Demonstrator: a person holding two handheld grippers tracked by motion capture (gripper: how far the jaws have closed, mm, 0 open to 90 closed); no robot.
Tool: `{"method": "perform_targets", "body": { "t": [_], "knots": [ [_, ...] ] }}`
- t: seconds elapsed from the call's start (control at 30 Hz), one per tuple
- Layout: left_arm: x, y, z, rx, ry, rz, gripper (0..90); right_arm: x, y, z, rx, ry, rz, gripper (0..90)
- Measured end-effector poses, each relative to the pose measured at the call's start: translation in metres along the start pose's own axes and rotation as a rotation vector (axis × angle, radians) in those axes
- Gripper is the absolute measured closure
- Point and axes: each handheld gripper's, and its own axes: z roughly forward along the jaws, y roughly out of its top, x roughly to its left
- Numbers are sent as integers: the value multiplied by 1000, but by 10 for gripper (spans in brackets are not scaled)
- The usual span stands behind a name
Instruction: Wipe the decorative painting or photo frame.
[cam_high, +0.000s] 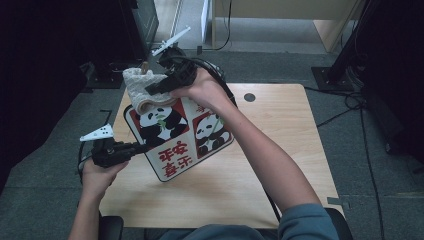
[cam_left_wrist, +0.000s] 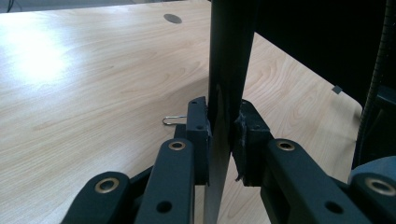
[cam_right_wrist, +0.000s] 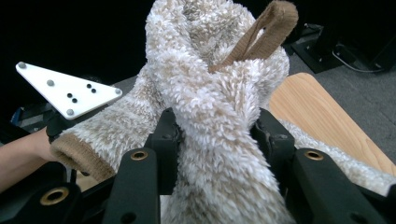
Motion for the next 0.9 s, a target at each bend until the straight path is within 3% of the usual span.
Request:
{"method": "perform_targets", "body": {
  "t": [0.23, 0.9],
  "knots": [
    [0, 0, 0, 0, 0, 1, 790, -5, -1, -4, 10, -7, 33, 592],
    [2, 1, 1, -1, 0, -1, 787, -17, -11, -19, 21, -30, 49, 594]
  ]
}}
